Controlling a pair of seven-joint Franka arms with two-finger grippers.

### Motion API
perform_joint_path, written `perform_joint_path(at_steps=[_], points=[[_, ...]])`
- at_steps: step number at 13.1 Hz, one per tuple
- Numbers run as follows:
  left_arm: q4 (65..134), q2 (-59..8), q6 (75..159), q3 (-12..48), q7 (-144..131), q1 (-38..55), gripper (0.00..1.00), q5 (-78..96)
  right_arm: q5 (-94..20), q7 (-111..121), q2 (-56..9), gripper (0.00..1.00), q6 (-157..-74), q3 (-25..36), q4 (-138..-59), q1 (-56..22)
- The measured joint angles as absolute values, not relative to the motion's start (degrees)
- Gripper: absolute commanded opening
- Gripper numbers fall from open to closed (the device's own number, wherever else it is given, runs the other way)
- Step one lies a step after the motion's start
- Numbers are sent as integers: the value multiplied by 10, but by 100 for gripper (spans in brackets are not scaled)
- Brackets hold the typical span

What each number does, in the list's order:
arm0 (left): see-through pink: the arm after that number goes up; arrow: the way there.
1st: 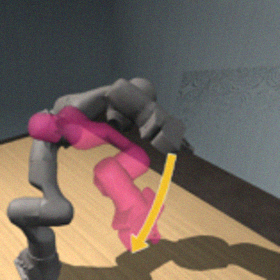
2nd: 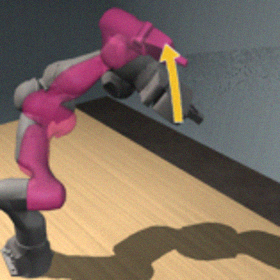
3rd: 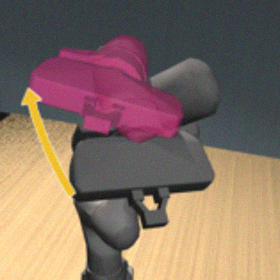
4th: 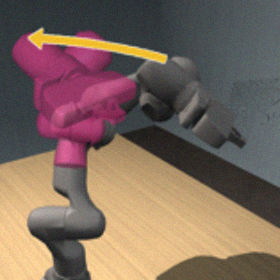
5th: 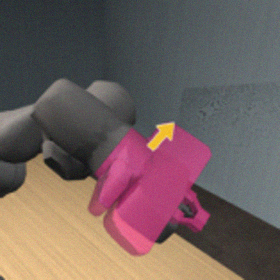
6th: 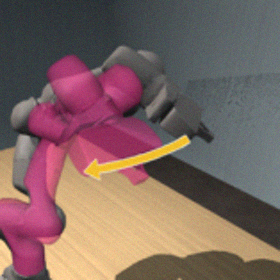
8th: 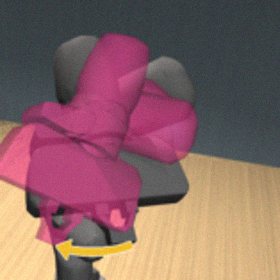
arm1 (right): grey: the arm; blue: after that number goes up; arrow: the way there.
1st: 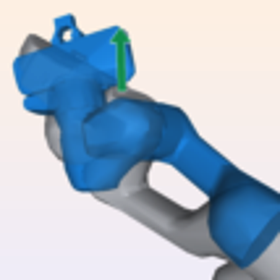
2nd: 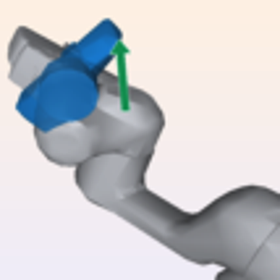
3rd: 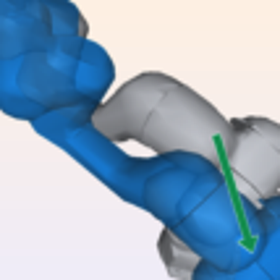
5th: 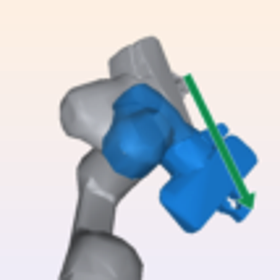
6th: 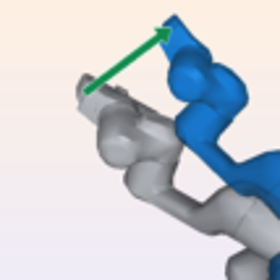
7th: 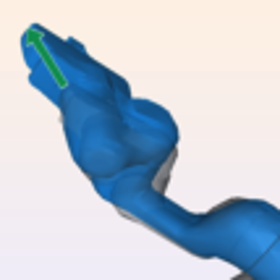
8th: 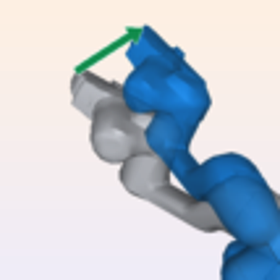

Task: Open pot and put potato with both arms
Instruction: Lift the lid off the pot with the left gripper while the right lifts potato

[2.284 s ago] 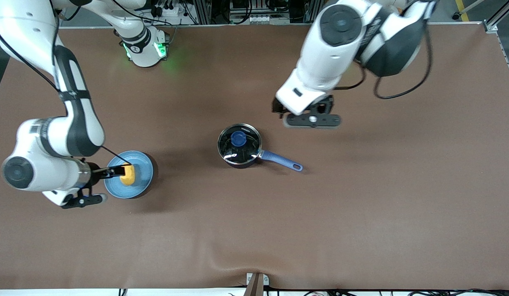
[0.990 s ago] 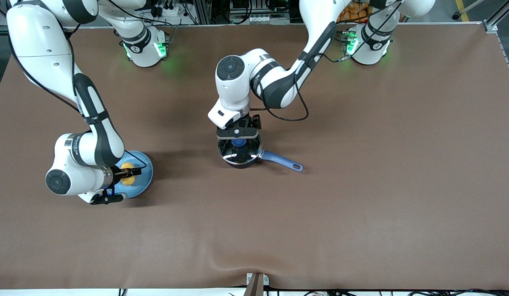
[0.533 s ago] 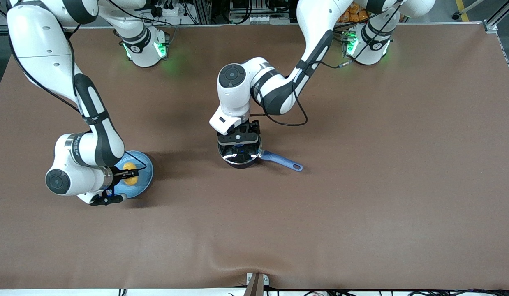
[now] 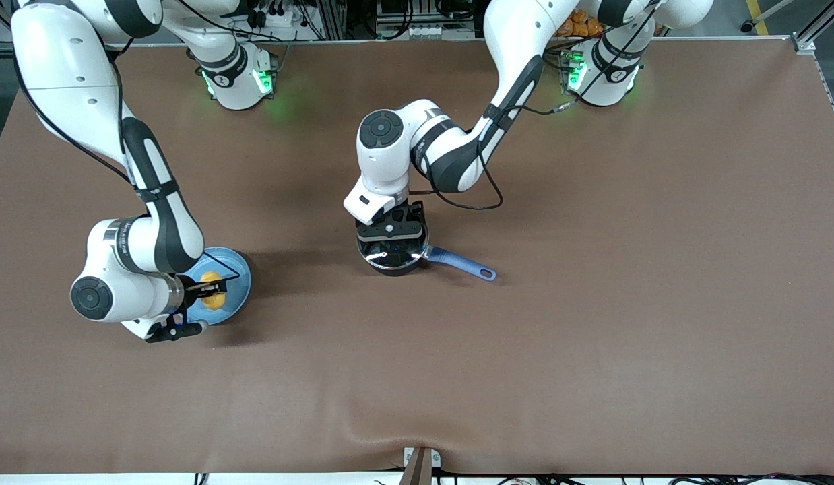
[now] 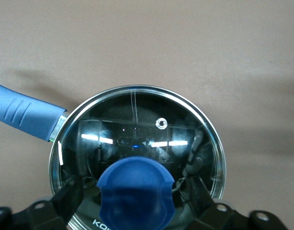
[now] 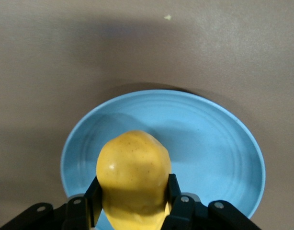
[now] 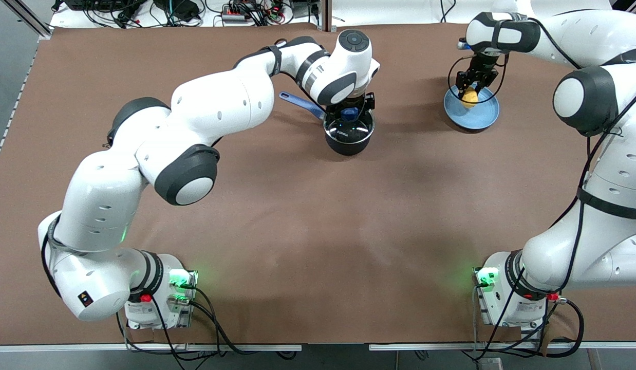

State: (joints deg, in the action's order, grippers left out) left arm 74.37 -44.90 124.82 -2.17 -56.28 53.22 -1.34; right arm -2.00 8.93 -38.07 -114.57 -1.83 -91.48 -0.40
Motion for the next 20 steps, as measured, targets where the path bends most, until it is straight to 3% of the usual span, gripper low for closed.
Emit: perform_joint_path(at_steps=[3,4,6,10,15,20], points=[[743,-449,1244,-22,-563,532,28,-13,-22,89,-356,5,-1129,-23,-911,-10],[742,-449,1243,-21,-563,532,24,-13,-25,87,-348,6,-1126,-26,-911,-12],[739,-449,1235,-21,-563,532,1,-13,-43,86,-334,6,-1116,-30,-911,-16],[727,-431,1198,-21,-563,532,0,-13,-55,26,-305,5,-1083,-41,-910,-50],[731,-351,1129,-25,-561,489,0,-10,-131,-3,-291,5,-1054,-44,-911,-83],[803,-261,1092,-26,-480,389,0,-10,-144,-98,-288,5,-1052,-48,-911,-145]])
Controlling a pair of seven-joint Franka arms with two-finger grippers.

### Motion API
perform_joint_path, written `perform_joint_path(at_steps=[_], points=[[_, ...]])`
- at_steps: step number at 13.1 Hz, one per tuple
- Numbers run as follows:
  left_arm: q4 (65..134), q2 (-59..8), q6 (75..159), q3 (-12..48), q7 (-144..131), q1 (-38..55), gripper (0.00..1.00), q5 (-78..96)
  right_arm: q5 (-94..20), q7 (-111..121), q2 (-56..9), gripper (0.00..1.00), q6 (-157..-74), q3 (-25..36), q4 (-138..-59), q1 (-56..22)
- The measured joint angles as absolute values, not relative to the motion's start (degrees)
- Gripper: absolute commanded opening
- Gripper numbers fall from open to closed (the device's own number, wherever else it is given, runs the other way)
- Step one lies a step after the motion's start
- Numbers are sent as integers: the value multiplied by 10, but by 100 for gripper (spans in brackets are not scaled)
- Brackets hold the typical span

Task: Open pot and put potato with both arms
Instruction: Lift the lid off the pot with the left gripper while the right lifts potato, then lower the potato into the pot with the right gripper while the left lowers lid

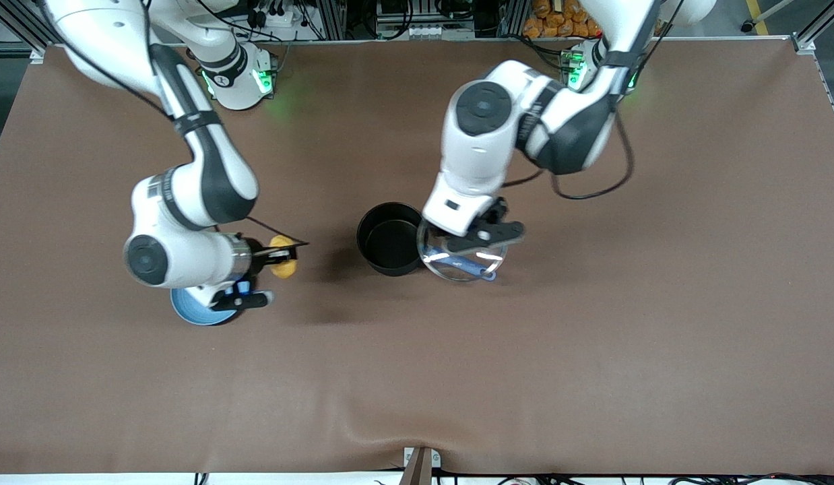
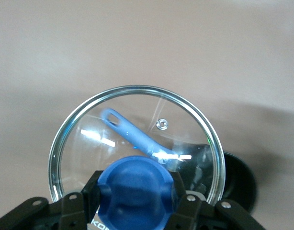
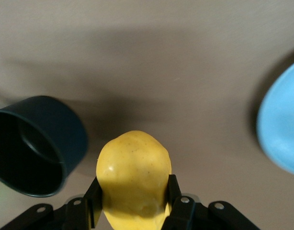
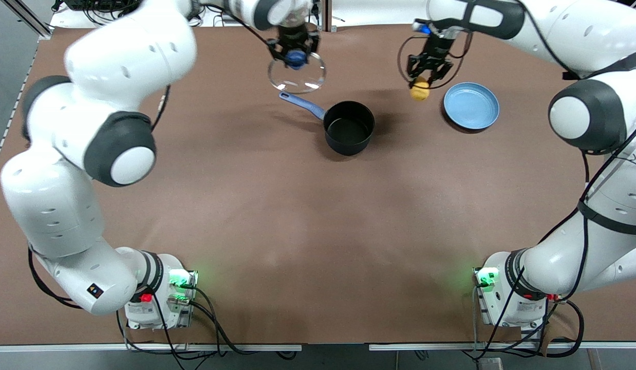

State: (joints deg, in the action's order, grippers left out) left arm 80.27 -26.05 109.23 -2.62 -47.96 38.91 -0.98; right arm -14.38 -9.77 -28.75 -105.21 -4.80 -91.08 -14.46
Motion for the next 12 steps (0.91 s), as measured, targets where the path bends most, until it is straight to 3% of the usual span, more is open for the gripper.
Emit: perform_joint_path(at_steps=[6,10,12], points=[[996,-135,1135,-27,-237,245,0,-10,-144,-216,-281,0,-1122,-48,-914,-276],[1144,-81,1258,-27,-125,166,0,-10,-144,-253,-293,0,-1190,-47,-928,-314],[1223,-78,1366,-27,-112,153,0,-10,-144,-266,-308,0,-1222,-47,-933,-327]])
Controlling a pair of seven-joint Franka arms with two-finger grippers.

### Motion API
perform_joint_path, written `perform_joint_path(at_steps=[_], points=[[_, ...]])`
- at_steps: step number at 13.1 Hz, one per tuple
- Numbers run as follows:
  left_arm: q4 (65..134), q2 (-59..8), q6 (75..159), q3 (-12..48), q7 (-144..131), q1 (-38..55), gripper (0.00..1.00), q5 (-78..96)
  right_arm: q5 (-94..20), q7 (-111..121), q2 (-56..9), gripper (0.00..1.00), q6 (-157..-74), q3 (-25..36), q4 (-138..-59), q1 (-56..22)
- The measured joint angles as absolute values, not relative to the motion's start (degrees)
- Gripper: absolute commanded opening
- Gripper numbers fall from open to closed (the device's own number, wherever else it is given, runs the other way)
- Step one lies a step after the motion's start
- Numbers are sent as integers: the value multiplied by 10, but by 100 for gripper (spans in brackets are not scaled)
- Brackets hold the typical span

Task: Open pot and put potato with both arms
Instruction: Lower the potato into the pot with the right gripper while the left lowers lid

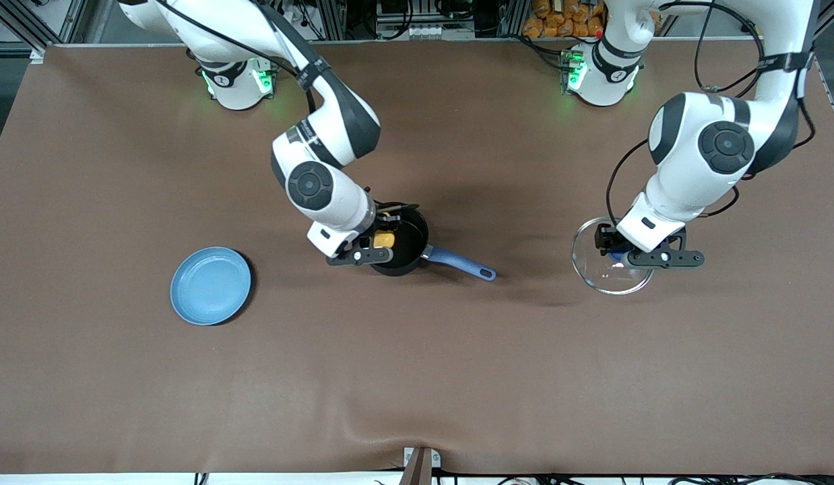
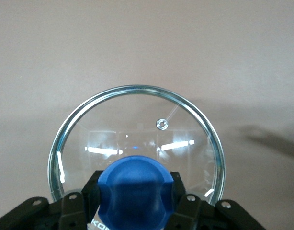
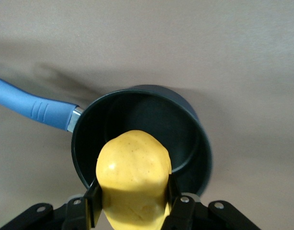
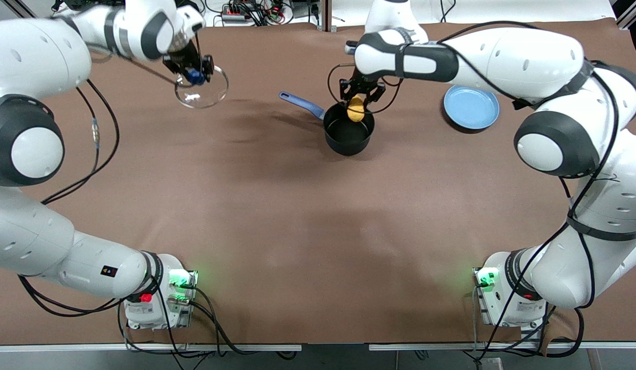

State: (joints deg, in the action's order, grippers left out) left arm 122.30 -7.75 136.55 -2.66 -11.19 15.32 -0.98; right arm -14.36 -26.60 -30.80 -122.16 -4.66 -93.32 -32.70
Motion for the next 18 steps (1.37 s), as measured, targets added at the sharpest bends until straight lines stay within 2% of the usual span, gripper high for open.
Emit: perform_joint_path(at_steps=[2,4,11,15,16,18], points=[[1300,-80,1469,-26,-110,145,0,-10,-144,-268,-317,0,-1260,-47,-951,-334],[1329,-87,1494,-26,-90,129,0,-10,-144,-269,-324,0,-1287,-46,-969,-341],[1349,-111,1516,-25,-15,75,0,-10,-143,-302,-364,0,-1334,-40,-975,-376],[1353,-149,1562,-18,-14,72,0,-10,-138,-302,-375,0,-1350,-28,-976,-376],[1353,-158,1571,-17,-14,72,0,-10,-138,-302,-377,4,-1354,-28,-976,-376],[1353,-173,1591,-13,-14,71,0,-3,-138,-304,-383,21,-1359,-28,-976,-376]])
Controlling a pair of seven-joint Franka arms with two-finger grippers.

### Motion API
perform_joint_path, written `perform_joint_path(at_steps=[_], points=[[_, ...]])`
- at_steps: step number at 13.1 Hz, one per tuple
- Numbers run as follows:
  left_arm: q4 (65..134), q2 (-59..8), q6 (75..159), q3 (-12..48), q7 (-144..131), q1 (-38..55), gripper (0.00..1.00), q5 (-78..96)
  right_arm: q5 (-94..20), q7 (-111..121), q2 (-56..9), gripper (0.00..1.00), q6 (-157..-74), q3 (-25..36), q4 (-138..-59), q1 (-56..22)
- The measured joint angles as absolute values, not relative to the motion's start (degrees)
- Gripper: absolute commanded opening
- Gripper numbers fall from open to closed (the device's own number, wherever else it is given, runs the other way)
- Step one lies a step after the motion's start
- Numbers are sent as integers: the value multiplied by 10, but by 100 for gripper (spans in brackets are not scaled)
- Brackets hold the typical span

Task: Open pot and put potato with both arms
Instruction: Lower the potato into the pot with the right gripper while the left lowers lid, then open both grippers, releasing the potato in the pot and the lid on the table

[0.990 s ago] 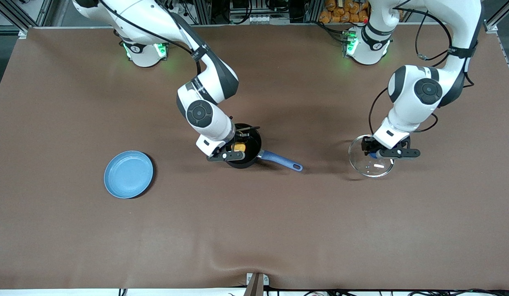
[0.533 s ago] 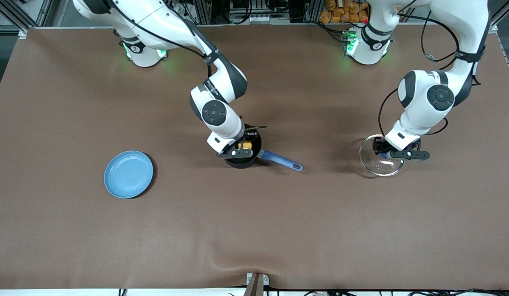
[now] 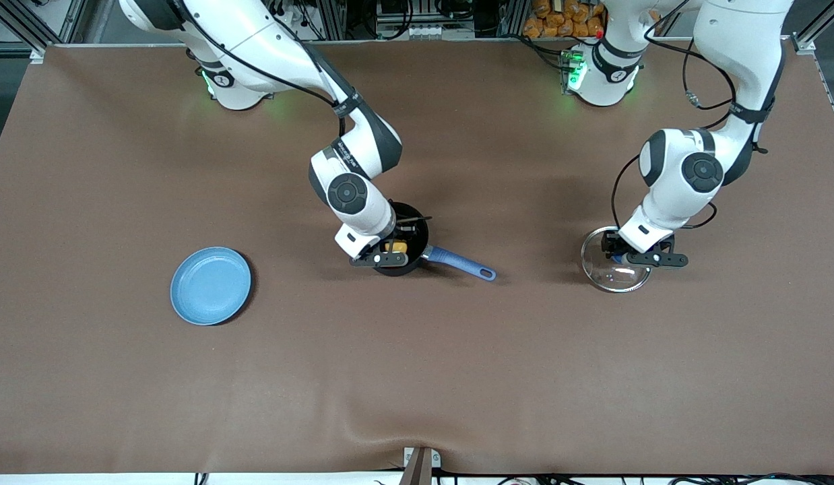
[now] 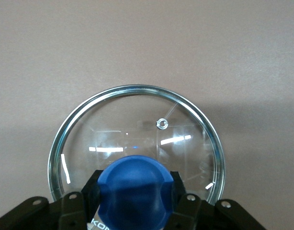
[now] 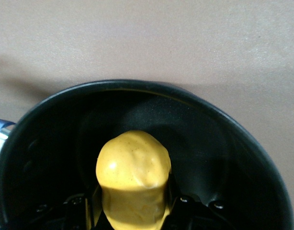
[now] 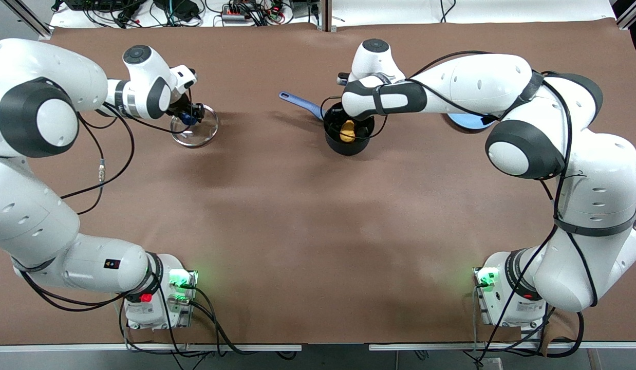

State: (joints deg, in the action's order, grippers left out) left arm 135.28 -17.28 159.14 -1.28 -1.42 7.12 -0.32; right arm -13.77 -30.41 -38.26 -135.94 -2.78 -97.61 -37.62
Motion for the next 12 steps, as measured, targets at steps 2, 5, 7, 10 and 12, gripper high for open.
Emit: perform_joint_path(at_steps=[2,5,7,10,12], points=[[1352,-176,1597,0,-14,70,99,19,-138,-313,-384,56,-1361,-28,-976,-376],[1344,-179,1599,11,-14,70,100,26,-138,-318,-385,92,-1361,-28,-976,-376],[1334,-177,1597,11,-15,70,100,27,-138,-321,-389,97,-1362,-28,-976,-376],[1261,-154,1457,11,-22,68,100,34,-138,-321,-390,100,-1364,-27,-973,-377],[1176,-130,1315,11,-24,55,100,34,-138,-322,-388,100,-1361,-26,-968,-377]])
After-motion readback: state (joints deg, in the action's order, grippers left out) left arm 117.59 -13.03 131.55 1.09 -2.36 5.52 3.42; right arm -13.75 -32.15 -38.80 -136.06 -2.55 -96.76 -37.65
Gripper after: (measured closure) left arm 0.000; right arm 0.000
